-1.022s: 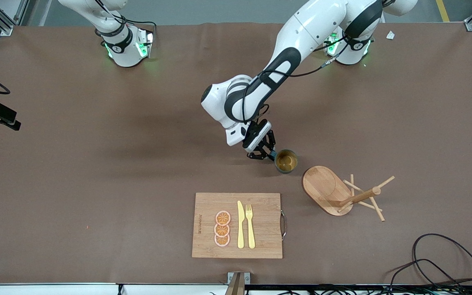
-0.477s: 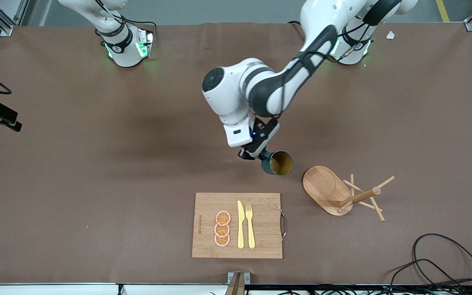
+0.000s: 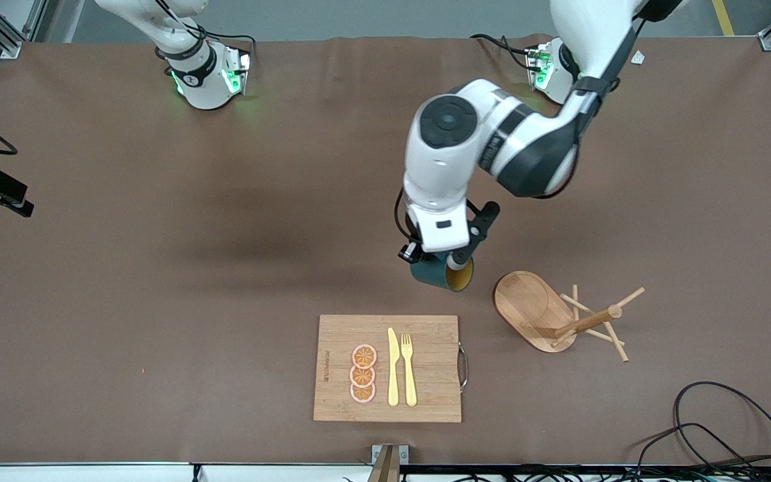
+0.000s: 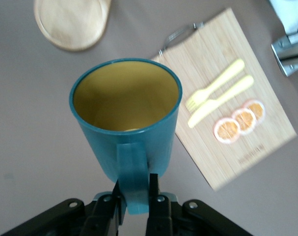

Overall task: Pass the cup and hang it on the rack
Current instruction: 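Carry the mug to the rack and hook its handle on a peg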

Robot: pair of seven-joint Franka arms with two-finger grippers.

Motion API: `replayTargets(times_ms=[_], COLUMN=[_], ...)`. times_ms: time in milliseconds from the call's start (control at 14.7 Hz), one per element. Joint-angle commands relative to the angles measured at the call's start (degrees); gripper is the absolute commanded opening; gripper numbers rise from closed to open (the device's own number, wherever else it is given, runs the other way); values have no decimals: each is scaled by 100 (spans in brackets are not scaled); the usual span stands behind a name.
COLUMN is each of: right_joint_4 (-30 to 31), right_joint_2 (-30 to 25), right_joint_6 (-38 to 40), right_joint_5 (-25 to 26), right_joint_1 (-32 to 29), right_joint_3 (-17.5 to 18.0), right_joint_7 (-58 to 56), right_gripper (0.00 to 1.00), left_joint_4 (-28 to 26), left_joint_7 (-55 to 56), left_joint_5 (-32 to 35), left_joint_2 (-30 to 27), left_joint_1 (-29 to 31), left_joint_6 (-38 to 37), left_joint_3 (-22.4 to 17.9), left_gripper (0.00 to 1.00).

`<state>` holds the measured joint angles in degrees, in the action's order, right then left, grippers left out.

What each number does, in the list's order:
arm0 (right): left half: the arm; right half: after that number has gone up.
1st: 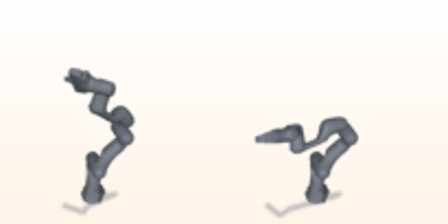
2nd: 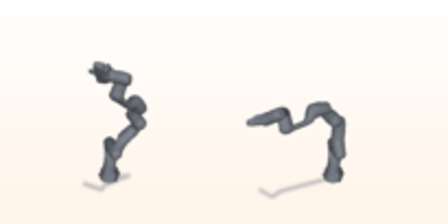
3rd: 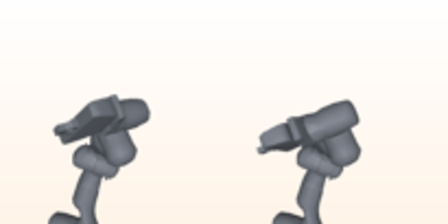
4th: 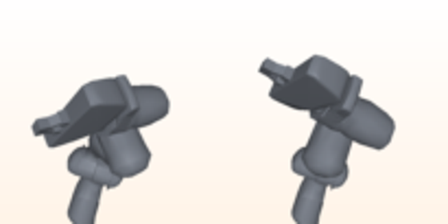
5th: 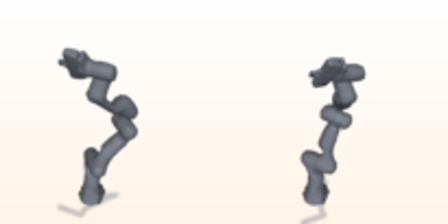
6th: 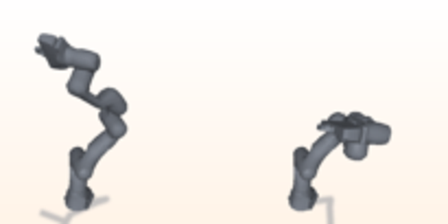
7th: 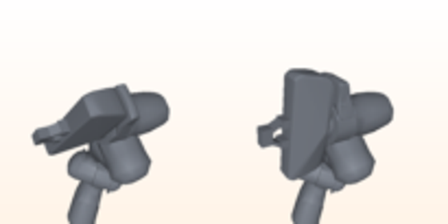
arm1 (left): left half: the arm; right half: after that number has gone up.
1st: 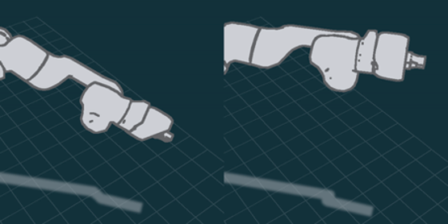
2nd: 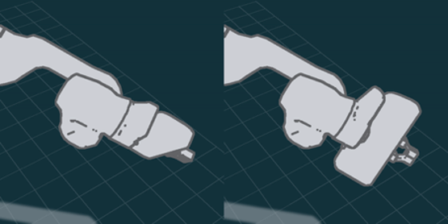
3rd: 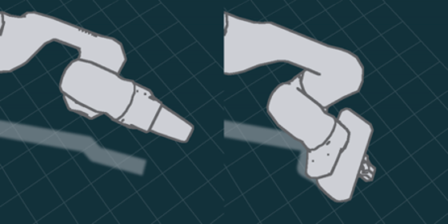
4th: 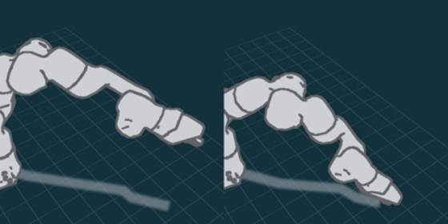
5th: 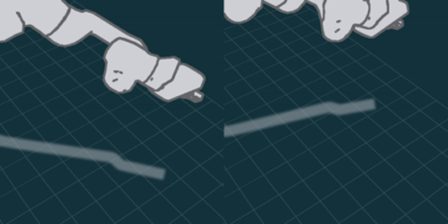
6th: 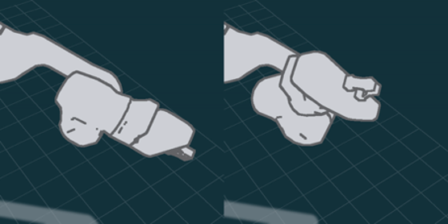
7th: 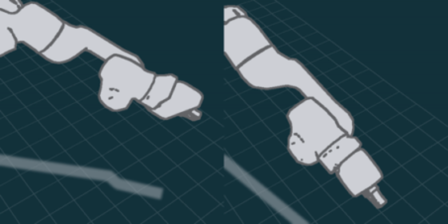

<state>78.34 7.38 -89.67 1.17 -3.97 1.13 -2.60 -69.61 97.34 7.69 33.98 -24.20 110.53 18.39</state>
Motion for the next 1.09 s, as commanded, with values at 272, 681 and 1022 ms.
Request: replayTargets(times_ms=[272,681,1022], right_joint_4=[14,14,14], right_joint_2=[-61,-61,-61], right_joint_6=[-68,-112,-104], right_joint_5=[-29,-29,-29], right_joint_1=[-34,-43,-25], right_joint_3=[19,10,19], right_joint_7=[-48,-48,-48], right_gripper=[100,100,100], left_joint_4=[-149,-175,-202], left_joint_7=[-1533,-2314,-3019], left_joint_5=[-2902,-4397,-5093], left_joint_2=[-472,-384,-208], left_joint_1=[1161,2066,2753], left_joint_6=[48,-504,-1261], left_joint_3=[41,24,6], left_gripper=[1,1,2])
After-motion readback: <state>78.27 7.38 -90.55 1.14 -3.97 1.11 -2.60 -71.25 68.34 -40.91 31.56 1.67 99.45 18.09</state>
